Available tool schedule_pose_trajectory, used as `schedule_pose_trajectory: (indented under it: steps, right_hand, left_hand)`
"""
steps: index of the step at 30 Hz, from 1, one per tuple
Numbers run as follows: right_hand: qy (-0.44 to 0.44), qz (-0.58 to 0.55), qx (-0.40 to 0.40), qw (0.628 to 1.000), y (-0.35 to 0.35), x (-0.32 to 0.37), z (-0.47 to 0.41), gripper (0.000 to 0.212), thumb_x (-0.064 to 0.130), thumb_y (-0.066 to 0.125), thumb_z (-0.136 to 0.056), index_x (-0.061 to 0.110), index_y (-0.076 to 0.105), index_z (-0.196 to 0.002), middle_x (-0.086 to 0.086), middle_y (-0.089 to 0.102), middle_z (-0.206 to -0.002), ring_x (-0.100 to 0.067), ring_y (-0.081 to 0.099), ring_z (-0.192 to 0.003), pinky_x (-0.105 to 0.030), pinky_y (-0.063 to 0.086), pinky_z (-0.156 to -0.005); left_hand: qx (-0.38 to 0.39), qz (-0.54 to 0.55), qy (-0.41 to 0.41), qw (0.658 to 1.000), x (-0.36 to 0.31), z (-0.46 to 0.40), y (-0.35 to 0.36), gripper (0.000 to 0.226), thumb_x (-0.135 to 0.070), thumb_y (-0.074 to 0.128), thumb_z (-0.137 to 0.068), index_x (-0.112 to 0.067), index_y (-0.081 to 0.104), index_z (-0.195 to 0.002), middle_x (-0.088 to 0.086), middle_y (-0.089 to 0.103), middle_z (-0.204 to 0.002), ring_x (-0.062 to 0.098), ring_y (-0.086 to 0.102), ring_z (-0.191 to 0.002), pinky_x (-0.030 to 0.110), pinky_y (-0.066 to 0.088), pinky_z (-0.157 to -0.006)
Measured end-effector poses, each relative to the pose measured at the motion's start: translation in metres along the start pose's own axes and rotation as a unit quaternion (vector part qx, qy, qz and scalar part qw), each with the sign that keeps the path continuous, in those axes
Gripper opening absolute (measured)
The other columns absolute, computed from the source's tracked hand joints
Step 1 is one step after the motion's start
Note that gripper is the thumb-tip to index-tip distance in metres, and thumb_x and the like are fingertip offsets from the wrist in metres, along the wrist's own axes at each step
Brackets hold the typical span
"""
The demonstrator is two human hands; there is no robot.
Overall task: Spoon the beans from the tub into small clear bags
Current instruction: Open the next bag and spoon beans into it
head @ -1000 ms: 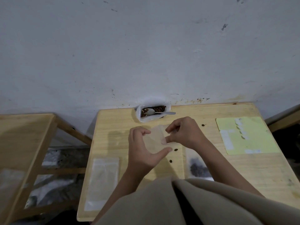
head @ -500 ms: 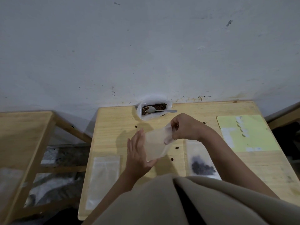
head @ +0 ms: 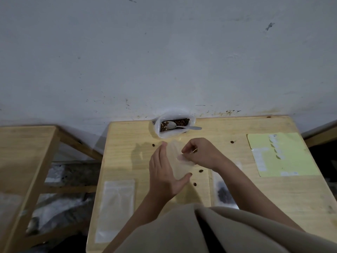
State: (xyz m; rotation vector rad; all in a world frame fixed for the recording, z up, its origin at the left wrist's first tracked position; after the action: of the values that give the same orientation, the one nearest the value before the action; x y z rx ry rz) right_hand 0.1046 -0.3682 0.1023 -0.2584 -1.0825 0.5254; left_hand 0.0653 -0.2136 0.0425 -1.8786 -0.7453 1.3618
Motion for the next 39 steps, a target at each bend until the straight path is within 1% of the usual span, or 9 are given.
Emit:
schedule_pose_trajectory:
  steps: [3,6,9,12,15,21,26,32,39]
  right_hand:
    - [-0.002,-0.030,-0.003,1.000,0.005,-0.003,-0.010,0.006,0.017,0.069,-0.081,0.013,0.067,-0.078,-0.008,0.068,-0.085,-0.016,0.060,-0.074,-0.033,0.052,-0.066]
    - [0.032,-0.168,-0.037,0.985,0.008,-0.007,-0.021,0.025,0.027,0.071,-0.082,0.003,0.067,-0.075,-0.006,0.066,-0.074,-0.015,0.063,-0.070,-0.033,0.058,-0.065]
    - [0.146,-0.317,-0.188,0.918,0.008,-0.022,-0.040,0.026,0.028,0.069,-0.085,0.002,0.063,-0.081,-0.009,0.067,-0.078,-0.021,0.067,-0.073,-0.038,0.059,-0.073]
    - [0.202,-0.356,-0.283,0.867,0.009,-0.040,-0.062,0.037,0.027,0.071,-0.082,0.014,0.048,-0.107,-0.007,0.063,-0.085,-0.022,0.066,-0.079,-0.041,0.057,-0.078]
    - [0.186,-0.413,-0.276,0.848,0.015,-0.041,-0.080,0.040,0.016,0.069,-0.084,0.017,0.043,-0.115,-0.008,0.060,-0.083,-0.020,0.061,-0.072,-0.038,0.057,-0.075]
    - [0.099,-0.421,-0.298,0.851,0.020,-0.025,-0.100,0.011,0.007,0.067,-0.084,0.012,0.062,-0.093,-0.009,0.058,-0.077,-0.017,0.057,-0.059,-0.027,0.055,-0.053]
    - [0.028,-0.354,-0.179,0.918,0.015,-0.017,-0.111,0.016,0.012,0.061,-0.090,0.018,0.066,-0.104,-0.002,0.064,-0.081,-0.013,0.060,-0.061,-0.028,0.052,-0.054]
    - [-0.062,-0.178,-0.228,0.955,0.005,-0.023,-0.100,0.010,0.022,0.050,-0.096,0.024,0.057,-0.091,0.000,0.063,-0.076,-0.014,0.063,-0.067,-0.041,0.056,-0.065]
    - [-0.238,0.127,-0.315,0.910,-0.014,-0.030,-0.068,0.029,0.023,0.036,-0.095,0.005,0.058,-0.102,-0.004,0.062,-0.090,-0.014,0.055,-0.073,-0.022,0.040,-0.057]
  left_hand:
    - [0.029,-0.018,-0.031,0.999,0.003,-0.009,0.007,0.119,-0.063,0.071,-0.053,0.005,0.030,-0.141,0.018,0.043,-0.136,0.029,0.038,-0.126,0.038,0.034,-0.104]
    - [0.032,0.010,-0.068,0.997,0.008,-0.021,0.010,0.113,-0.059,0.070,-0.055,0.005,0.031,-0.141,0.017,0.043,-0.129,0.028,0.040,-0.117,0.038,0.038,-0.098]
    - [0.046,0.009,-0.083,0.995,0.020,-0.031,0.013,0.115,-0.065,0.069,-0.056,0.008,0.034,-0.138,0.017,0.045,-0.124,0.027,0.040,-0.111,0.028,0.027,-0.097]
    - [0.061,-0.004,-0.087,0.994,0.035,-0.039,0.019,0.122,-0.072,0.067,-0.055,0.013,0.033,-0.136,0.021,0.045,-0.123,0.031,0.039,-0.111,0.033,0.026,-0.097]
    - [0.084,0.004,-0.099,0.992,0.045,-0.050,0.021,0.125,-0.073,0.067,-0.051,0.011,0.032,-0.138,0.021,0.041,-0.124,0.030,0.037,-0.113,0.037,0.029,-0.096]
    - [0.204,0.066,-0.173,0.961,0.055,-0.077,0.017,0.128,-0.058,0.083,-0.054,-0.023,0.009,-0.152,0.005,0.007,-0.150,0.021,0.010,-0.134,0.044,0.030,-0.108]
    - [0.283,0.067,-0.179,0.940,0.058,-0.090,0.016,0.127,-0.057,0.084,-0.055,-0.032,0.004,-0.151,0.001,0.002,-0.153,0.026,0.005,-0.139,0.047,0.028,-0.110]
    - [0.261,0.076,-0.169,0.947,0.053,-0.093,0.011,0.131,-0.057,0.083,-0.054,-0.030,-0.001,-0.151,-0.001,0.009,-0.146,0.022,0.011,-0.134,0.044,0.032,-0.106]
    - [0.244,0.103,-0.153,0.952,0.039,-0.094,0.005,0.133,-0.059,0.084,-0.051,-0.033,-0.002,-0.149,-0.005,0.008,-0.139,0.019,0.009,-0.134,0.040,0.032,-0.107]
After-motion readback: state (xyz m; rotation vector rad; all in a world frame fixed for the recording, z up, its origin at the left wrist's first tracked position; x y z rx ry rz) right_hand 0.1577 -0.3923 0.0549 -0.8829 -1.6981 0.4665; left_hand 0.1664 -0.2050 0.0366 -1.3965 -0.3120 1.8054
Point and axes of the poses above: each hand's wrist, its own z-axis away from the middle knuckle, its own y-axis out of the palm, x = y × z, the point moved 1 cm from there along -z, towards the middle knuckle
